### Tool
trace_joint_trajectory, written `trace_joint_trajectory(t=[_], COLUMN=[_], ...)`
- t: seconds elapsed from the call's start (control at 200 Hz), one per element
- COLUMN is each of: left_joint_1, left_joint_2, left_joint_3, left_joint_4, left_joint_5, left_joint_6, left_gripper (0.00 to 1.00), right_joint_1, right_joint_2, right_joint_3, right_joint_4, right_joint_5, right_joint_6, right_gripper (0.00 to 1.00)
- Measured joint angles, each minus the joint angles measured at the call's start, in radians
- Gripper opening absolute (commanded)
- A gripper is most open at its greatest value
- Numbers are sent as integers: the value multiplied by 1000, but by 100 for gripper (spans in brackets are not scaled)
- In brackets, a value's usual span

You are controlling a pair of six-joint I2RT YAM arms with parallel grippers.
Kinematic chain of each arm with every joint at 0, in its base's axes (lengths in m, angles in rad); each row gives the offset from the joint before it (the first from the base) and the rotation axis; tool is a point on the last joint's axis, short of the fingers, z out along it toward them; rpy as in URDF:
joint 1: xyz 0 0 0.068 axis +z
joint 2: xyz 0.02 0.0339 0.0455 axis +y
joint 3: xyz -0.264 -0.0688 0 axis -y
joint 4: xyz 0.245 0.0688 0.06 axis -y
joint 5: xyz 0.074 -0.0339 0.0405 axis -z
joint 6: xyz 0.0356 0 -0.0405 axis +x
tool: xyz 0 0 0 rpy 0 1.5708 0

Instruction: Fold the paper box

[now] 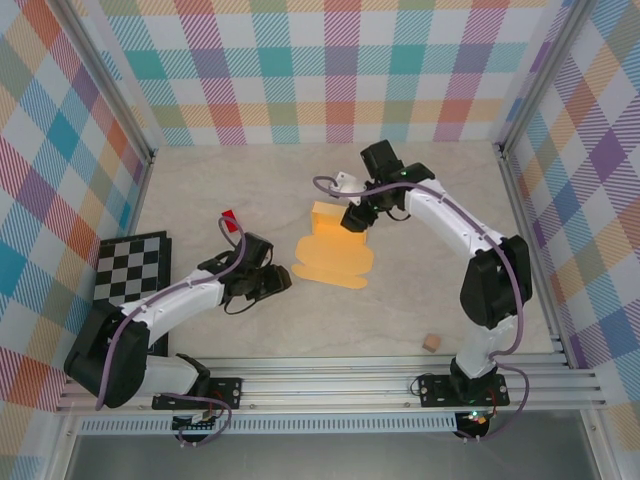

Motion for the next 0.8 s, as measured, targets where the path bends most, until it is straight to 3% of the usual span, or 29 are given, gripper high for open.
trace_joint_trajectory(t=[0.37,0.8], left_joint_1=[-17,-20], left_joint_2=[0,3], left_joint_3=[-17,-17], left_joint_4=[-2,-1], left_joint_5=[-27,-29], left_joint_6=[-16,-17], left_gripper=[44,43], right_joint_1=[-22,-101], right_joint_2=[224,297], right_joint_3=[203,264], right_joint_4=[-26,-66], right_joint_5=[66,66], right_joint_6=[21,116], right_gripper=[52,50])
